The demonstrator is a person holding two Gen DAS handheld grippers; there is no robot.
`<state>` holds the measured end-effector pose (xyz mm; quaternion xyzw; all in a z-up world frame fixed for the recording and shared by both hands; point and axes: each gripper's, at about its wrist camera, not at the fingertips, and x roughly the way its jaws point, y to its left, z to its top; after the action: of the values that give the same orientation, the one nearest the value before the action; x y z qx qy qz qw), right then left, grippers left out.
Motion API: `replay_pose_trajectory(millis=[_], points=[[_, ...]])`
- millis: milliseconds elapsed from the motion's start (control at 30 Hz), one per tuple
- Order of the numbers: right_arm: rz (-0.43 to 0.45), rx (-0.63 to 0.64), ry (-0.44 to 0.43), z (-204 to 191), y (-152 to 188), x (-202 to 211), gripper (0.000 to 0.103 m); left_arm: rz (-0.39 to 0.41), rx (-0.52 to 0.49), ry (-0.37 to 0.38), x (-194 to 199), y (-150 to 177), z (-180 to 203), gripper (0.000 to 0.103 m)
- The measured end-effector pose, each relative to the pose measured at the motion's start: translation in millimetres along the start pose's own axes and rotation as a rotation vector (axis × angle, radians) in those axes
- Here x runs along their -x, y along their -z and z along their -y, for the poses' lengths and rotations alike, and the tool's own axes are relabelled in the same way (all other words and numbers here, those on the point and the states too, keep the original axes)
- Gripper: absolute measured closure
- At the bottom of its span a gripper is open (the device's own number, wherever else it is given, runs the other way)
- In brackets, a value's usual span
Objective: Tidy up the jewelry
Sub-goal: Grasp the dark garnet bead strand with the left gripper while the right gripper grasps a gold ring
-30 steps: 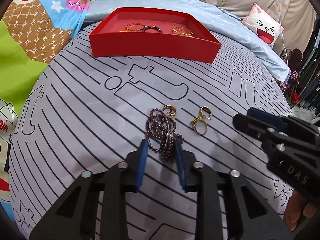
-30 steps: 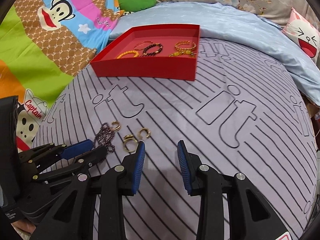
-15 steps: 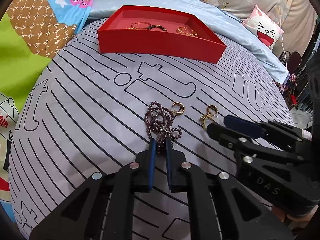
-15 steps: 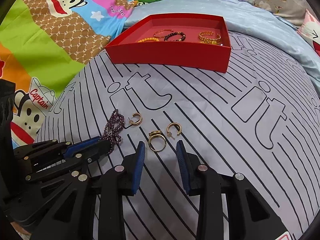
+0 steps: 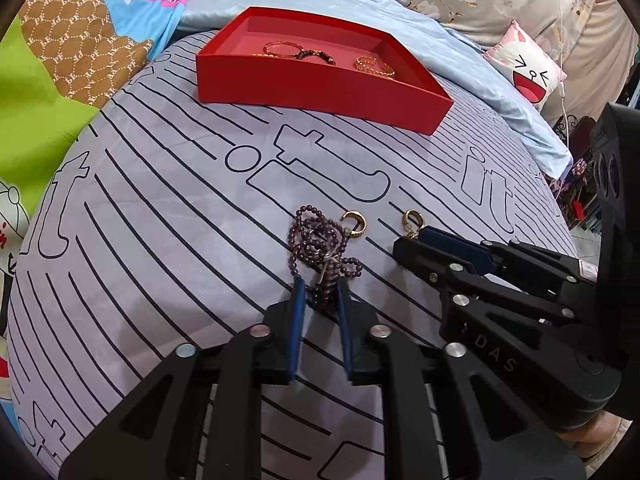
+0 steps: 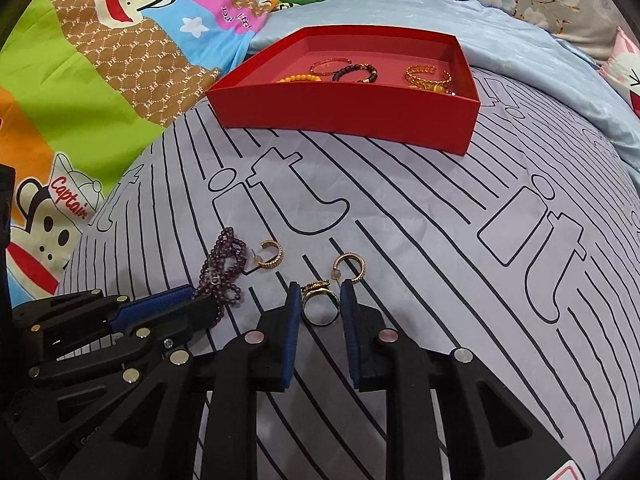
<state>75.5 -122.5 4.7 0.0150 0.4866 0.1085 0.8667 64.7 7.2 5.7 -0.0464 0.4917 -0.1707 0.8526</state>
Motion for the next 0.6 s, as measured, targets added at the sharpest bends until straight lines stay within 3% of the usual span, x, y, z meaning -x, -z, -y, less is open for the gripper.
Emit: replay_pose_trajectory(millis=[100,333,433,600], points=[[0.003,0.005,0.006,0,0,2,0.084,0.001,-0.001,-0.002,-1,-3,2,0.078],[0.007,-0.023,-0.005,9,4,13,0.084,0.0,-0.006,0.0,-5,-7,4,0.078],[0.013,-0.036,-0.006,12,5,17,0.084,-0.012,-0.011,0.016,-6,-6,5,0.091],[0.023,-0.049,-0.011,16,6,25,0.084,-0.017,-0.017,0.031,-2,-3,8,0.096]])
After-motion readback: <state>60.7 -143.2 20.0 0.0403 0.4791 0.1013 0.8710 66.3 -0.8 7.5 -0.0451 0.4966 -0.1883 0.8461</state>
